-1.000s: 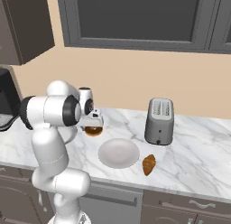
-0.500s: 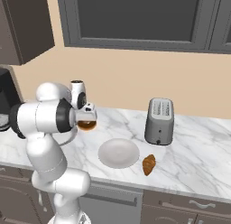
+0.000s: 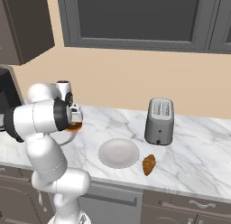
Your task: Place the pastries on the plates.
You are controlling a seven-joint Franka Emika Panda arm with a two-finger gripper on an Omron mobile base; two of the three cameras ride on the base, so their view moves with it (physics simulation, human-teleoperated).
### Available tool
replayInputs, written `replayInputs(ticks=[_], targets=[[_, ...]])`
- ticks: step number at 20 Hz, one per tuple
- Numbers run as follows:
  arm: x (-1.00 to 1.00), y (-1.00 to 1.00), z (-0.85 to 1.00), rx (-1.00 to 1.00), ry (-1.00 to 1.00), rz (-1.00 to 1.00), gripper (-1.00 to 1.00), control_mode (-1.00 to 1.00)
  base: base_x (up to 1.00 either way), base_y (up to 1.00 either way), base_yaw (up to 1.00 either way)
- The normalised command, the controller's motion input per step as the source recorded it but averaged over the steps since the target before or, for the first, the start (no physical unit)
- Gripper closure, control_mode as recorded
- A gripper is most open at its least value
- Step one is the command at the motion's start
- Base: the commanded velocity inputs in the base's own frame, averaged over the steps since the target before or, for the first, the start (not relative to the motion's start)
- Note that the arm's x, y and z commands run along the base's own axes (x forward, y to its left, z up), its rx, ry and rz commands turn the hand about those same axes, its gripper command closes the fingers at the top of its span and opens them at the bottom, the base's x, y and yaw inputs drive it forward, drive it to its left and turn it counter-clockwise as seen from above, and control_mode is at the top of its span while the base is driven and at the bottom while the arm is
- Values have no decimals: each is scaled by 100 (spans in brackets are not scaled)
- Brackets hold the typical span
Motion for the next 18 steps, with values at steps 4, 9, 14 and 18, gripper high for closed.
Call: replayInputs(ticks=[4, 9, 14, 18], targets=[[-34, 25, 0, 4, 9, 0, 100, -100, 0, 0, 0], [-31, 20, -3, 2, 0, 0, 100, -100, 0, 0, 0], [-1, 37, -25, 0, 2, 0, 100, -100, 0, 0, 0], [0, 22, -24, 0, 4, 0, 100, -100, 0, 0, 0]])
